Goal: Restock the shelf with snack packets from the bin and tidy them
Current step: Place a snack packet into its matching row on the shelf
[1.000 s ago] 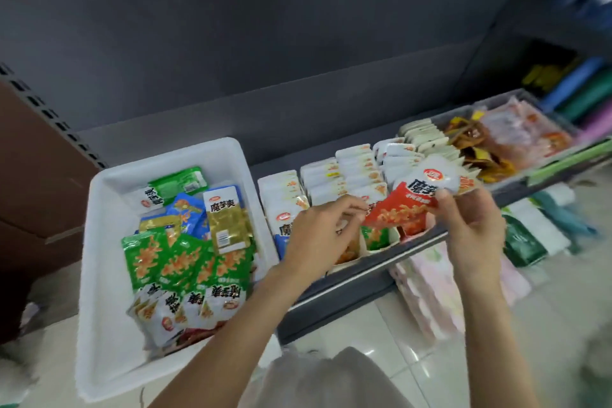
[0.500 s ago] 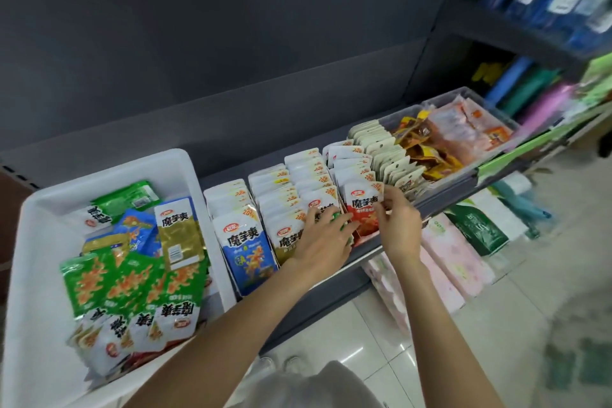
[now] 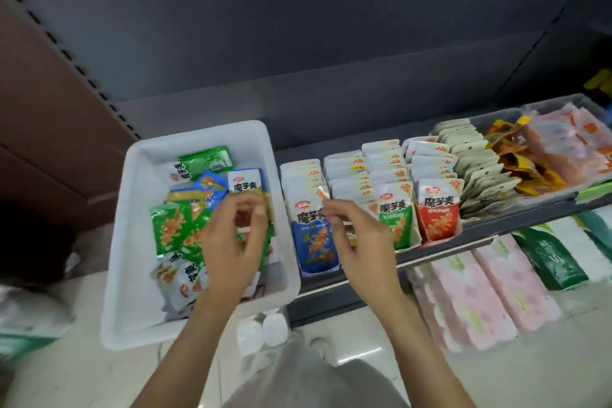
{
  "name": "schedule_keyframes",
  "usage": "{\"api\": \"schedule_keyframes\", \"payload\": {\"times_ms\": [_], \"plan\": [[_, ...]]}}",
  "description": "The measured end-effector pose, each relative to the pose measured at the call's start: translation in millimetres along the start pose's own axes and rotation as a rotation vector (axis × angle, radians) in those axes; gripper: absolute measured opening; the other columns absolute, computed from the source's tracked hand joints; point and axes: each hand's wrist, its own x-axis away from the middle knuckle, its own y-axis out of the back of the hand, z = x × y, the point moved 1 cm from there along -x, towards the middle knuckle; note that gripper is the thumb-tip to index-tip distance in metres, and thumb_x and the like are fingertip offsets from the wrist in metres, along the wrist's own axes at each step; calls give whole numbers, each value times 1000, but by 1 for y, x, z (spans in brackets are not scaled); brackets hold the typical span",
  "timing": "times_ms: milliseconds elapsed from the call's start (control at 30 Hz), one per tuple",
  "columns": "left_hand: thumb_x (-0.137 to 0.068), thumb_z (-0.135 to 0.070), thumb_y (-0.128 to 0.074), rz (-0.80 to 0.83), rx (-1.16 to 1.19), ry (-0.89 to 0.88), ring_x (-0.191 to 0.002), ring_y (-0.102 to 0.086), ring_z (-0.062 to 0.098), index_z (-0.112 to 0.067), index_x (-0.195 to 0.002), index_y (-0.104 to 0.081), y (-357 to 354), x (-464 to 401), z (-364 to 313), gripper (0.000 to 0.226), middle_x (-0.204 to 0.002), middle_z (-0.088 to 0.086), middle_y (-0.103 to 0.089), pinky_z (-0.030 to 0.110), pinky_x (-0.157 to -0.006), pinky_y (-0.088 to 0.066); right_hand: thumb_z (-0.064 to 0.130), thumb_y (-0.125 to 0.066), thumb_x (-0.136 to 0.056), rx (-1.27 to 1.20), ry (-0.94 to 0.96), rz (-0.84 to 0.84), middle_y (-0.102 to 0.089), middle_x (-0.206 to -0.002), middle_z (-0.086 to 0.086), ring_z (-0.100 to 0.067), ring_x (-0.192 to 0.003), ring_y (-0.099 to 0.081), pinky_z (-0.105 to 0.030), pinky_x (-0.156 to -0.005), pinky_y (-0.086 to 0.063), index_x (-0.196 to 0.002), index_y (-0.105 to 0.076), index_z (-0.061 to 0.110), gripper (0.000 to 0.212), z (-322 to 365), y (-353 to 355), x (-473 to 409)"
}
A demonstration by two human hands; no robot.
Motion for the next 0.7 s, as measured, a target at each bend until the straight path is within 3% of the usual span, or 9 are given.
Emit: {"api": "schedule_keyframes", "payload": {"times_ms": [67, 167, 233, 333, 433, 533, 700], "plan": [[-89, -27, -54, -19, -143, 164, -73, -55, 5, -26, -97, -55, 34, 2, 31, 8, -76, -8, -58, 22, -63, -42, 14, -50, -92, -9, 72, 177, -69, -104, 5, -7, -87, -63, -22, -75, -52, -113, -63, 17, 26, 16, -32, -7], [-83, -14, -67, 180, -478, 386, -90, -57, 26, -16, -112, -59, 71, 12, 87, 30, -92, 1, -63, 30, -73, -39, 11, -53, -92, -23, 101, 437, -67, -108, -3, -9, -88, -61, -30, -77, -53, -117, -61, 15, 27, 30, -85, -14], [-81, -17, -71, 373, -578, 495, -102, -56, 31, -13, -119, -58, 83, 20, 115, 41, -111, 8, -62, 36, -86, -41, 16, -52, -94, 154, 89, 611, -60, -122, -6, -17, -103, -59, -36, -88, -51, -128, -53, 17, 34, 30, -121, -18], [-81, -33, -68, 602, -550, 543, -114, -53, 24, -22, -126, -54, 78, 26, 127, 49, -124, 2, -57, 38, -97, -44, 16, -51, -94, 490, 14, 797, -43, -138, -13, -29, -119, -49, -40, -94, -46, -140, -36, 14, 48, 22, -159, -24], [-79, -53, -64, 812, -607, 551, -126, -44, 24, -21, -137, -41, 54, 29, 127, 71, -134, 2, -48, 41, -103, -41, 1, -50, -91, 552, -107, 890, -33, -140, -22, -37, -122, -44, -43, -97, -44, -144, -26, 6, 59, 17, -173, -25], [-74, -63, -63, 975, -786, 545, -138, -24, 32, -8, -144, -25, 33, 29, 124, 97, -148, 14, -27, 43, -110, -31, -11, -50, -84, 584, -127, 887, -34, -136, -25, -40, -123, -39, -49, -101, -41, -144, -23, 4, 68, 14, -179, -22], [-75, -47, -72, 1015, -779, 544, -135, -28, 35, -6, -143, -17, 25, 21, 123, 96, -146, 20, -24, 40, -109, -30, -13, -55, -80, 568, -114, 862, -23, -144, -18, -40, -124, -37, -47, -101, -41, -146, -26, 15, 78, 2, -181, -23]]}}
